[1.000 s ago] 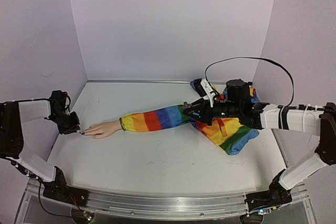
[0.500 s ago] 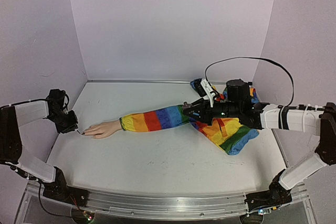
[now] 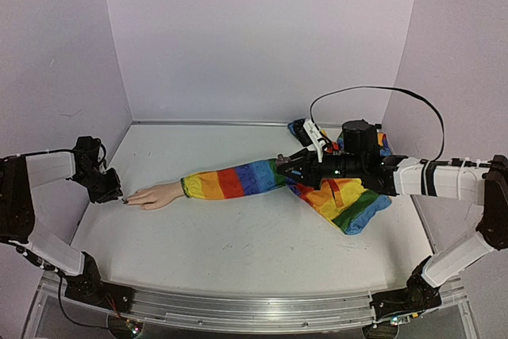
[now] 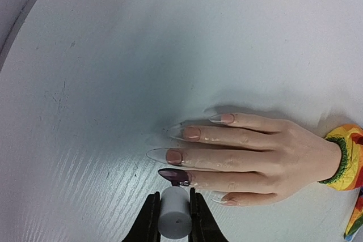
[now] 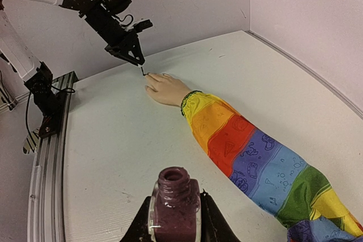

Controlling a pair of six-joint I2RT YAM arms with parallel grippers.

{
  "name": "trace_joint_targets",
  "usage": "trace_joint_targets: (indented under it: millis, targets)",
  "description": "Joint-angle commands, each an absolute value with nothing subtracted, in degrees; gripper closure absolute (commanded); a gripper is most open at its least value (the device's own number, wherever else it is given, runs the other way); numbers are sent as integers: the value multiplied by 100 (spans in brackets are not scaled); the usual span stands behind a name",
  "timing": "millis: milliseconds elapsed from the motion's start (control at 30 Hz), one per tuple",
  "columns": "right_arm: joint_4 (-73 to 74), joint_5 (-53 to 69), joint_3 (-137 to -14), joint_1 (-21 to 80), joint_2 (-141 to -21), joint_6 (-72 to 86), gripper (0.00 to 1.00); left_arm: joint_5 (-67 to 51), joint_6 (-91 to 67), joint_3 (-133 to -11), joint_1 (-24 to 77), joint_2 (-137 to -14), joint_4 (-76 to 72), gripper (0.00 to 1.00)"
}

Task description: Paint the nails

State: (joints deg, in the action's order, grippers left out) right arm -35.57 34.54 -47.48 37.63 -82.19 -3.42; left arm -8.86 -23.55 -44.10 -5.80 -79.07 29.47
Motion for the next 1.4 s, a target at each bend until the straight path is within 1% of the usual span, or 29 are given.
trace_joint_targets:
  millis: [0,833,1100,1267,1367]
  targets:
    - [-3867,3584,-4948,3744,-8173,-308,100,-929,-2259,-4543,-600,-7956,2777,100]
    - [-3867,3594,-4938,3744,-8150,-282,100,-370,-2313,-4514,-602,-7889,2754,100]
    - [-3876,3458,-4948,3744,-8042,-175,100,-509,-2589,-4478,-605,-6782,3116,100]
    - [-3958,3169,-4904,3744,-7865,103,100,-1159,-2618,-4592,-477,-5949,3357,100]
    - [-4143,3015,-4796,3745,-7752,350,100,-1456,-2619,-4650,-112,-5535,3362,100]
